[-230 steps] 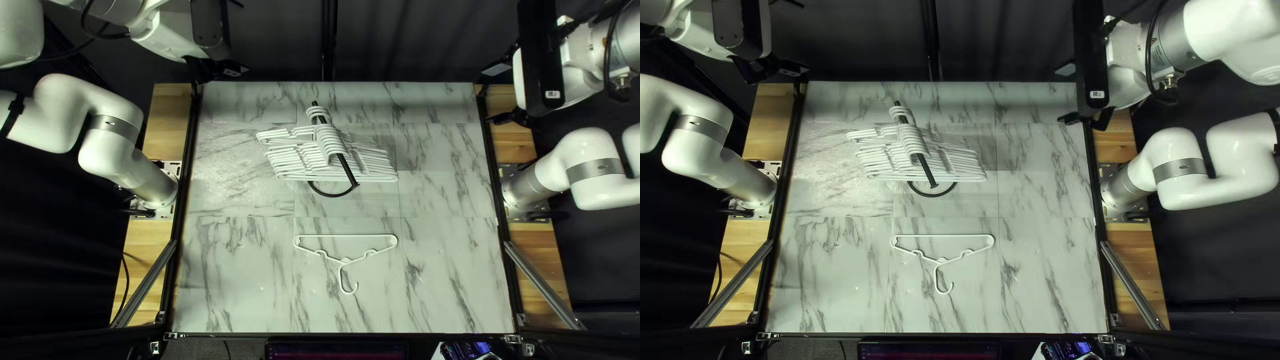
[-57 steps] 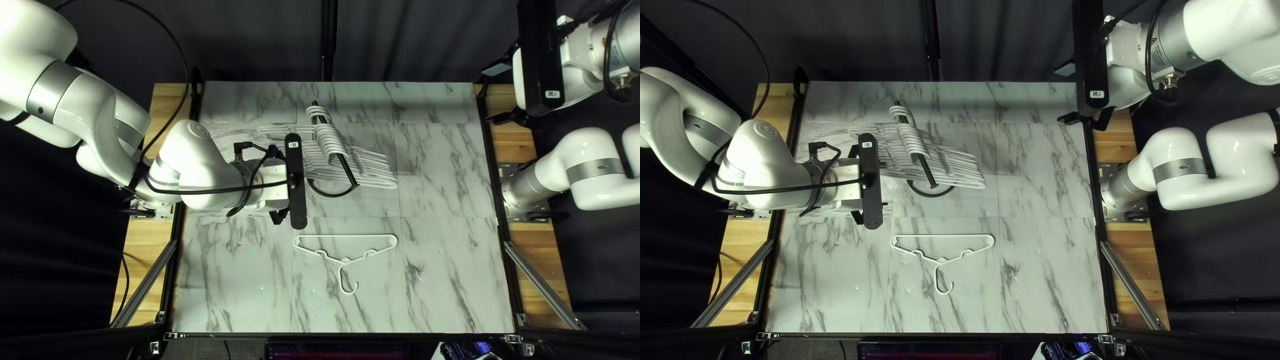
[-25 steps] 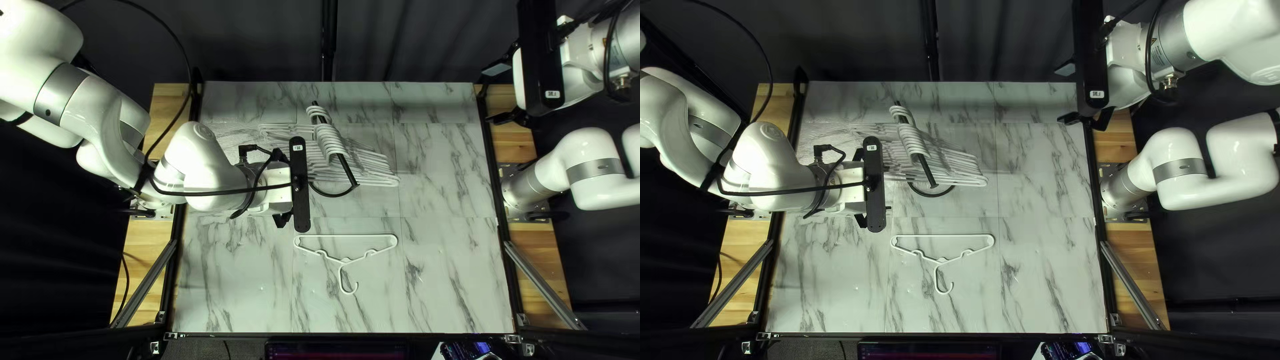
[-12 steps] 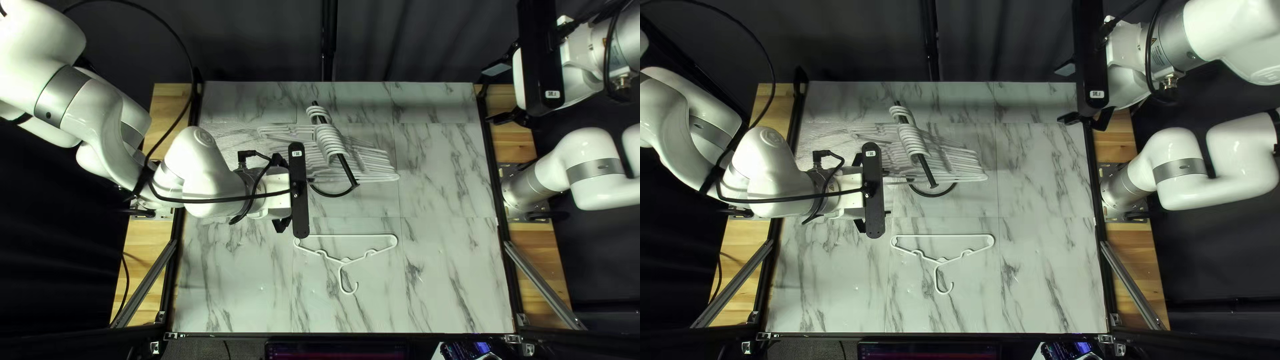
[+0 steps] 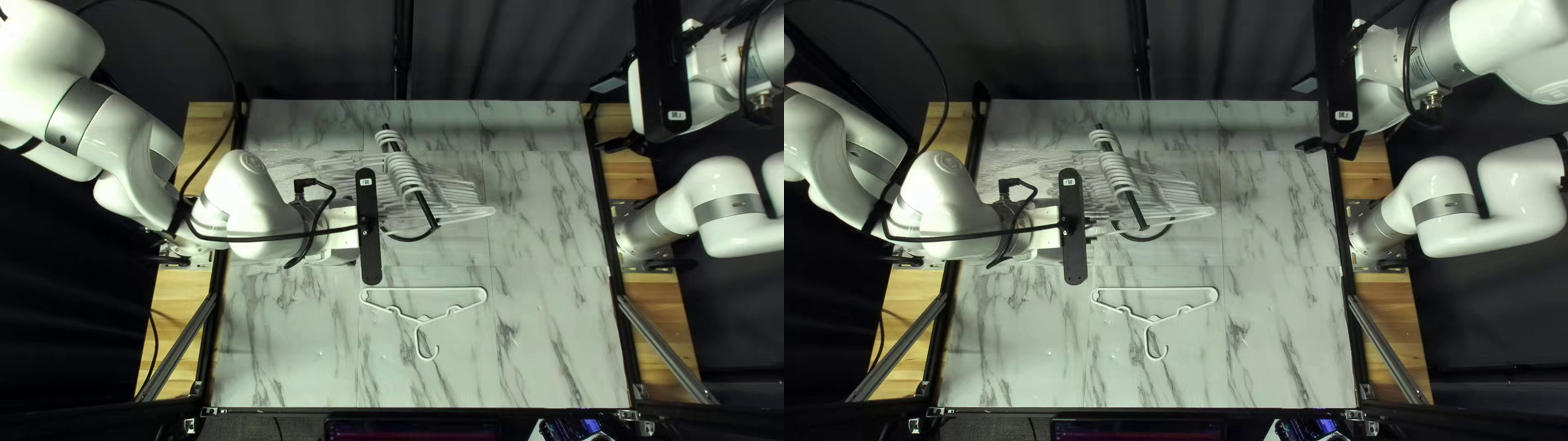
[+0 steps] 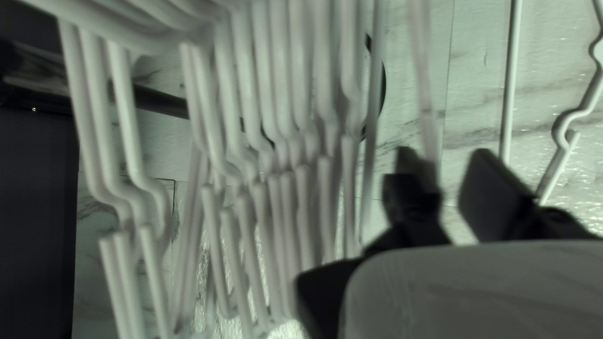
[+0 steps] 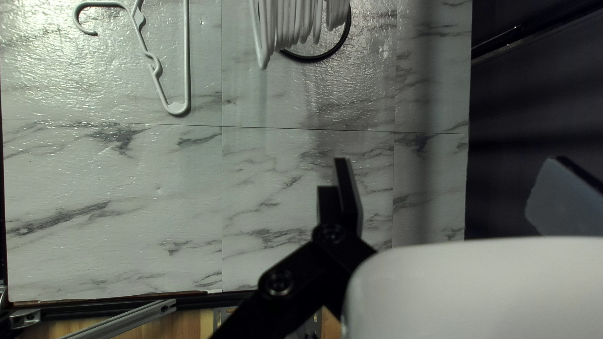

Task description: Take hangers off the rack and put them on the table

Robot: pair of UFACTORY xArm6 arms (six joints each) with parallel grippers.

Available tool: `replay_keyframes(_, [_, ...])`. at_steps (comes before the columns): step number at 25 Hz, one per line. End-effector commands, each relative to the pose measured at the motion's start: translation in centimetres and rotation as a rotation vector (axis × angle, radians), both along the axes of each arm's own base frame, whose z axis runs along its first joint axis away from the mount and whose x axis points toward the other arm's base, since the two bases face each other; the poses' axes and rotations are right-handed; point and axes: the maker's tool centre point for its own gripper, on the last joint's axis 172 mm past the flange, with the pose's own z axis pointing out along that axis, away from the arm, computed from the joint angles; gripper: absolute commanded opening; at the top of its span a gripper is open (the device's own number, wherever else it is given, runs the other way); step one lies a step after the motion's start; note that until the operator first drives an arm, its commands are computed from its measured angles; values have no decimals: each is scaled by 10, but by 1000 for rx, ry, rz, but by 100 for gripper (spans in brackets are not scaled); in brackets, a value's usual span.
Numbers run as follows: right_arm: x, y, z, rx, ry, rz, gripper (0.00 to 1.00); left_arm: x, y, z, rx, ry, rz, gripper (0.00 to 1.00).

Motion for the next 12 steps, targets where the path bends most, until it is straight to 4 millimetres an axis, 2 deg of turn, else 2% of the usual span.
replay_keyframes(1, [0, 0, 0, 0, 0, 0, 100, 3, 1, 6, 5, -3, -3, 5])
replay_keyframes(7, [0, 0, 0, 0, 0, 0, 100, -2, -14, 31, 28, -6, -9, 2])
replay_keyframes(12, [0, 0, 0, 0, 0, 0, 100, -7, -42, 42, 52, -4, 0, 0])
